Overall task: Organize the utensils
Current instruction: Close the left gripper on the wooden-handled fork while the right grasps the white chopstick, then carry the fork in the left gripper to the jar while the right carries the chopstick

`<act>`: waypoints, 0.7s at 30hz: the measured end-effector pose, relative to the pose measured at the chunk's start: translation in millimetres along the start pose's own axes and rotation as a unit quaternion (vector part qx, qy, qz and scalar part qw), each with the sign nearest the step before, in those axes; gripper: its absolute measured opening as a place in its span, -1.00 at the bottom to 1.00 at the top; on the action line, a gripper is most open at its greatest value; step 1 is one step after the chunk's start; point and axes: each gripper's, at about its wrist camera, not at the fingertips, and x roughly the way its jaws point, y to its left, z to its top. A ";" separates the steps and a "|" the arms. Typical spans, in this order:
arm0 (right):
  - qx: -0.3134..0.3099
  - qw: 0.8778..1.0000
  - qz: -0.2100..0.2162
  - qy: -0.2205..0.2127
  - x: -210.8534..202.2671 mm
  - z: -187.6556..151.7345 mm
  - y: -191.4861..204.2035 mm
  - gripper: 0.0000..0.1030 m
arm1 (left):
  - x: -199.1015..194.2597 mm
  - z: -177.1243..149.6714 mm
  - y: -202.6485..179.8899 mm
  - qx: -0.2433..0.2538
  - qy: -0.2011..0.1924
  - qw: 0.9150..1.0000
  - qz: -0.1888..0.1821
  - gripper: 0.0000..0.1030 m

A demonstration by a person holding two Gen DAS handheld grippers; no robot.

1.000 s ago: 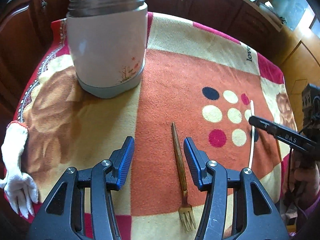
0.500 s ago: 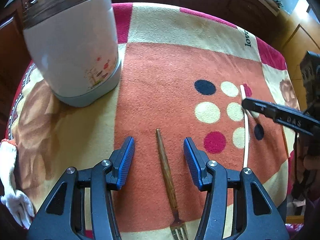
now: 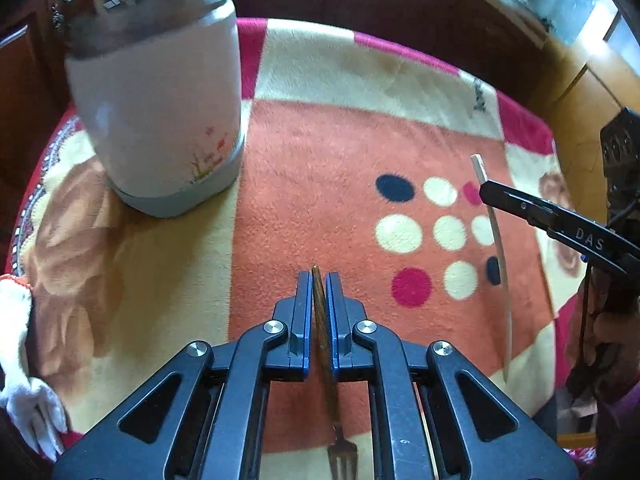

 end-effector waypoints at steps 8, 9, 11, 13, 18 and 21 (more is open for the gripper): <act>-0.016 0.998 0.037 -0.050 -43.1 10.8 21.5 -0.93 | -52.8 5.4 1.7 -0.007 -0.054 0.998 -0.019 -0.91; -0.017 0.997 0.042 -0.056 -48.1 12.8 24.6 -0.93 | -60.3 6.6 2.4 -0.008 -0.061 0.998 -0.021 -0.91; -0.024 0.996 0.048 -0.067 -56.0 16.5 32.7 -0.93 | -71.9 8.9 3.2 -0.009 -0.073 0.997 -0.025 -0.91; -0.034 0.995 0.054 -0.077 -63.2 19.2 42.0 -0.93 | -83.5 11.2 5.2 -0.013 -0.083 0.996 -0.031 -0.91; -0.060 0.991 0.068 -0.099 -80.0 30.2 65.8 -0.93 | -114.8 20.8 11.0 -0.019 -0.111 0.993 -0.037 -0.92; -0.069 0.989 0.076 -0.110 -87.3 37.5 76.3 -0.93 | -127.3 26.4 15.6 -0.021 -0.124 0.991 -0.036 -0.92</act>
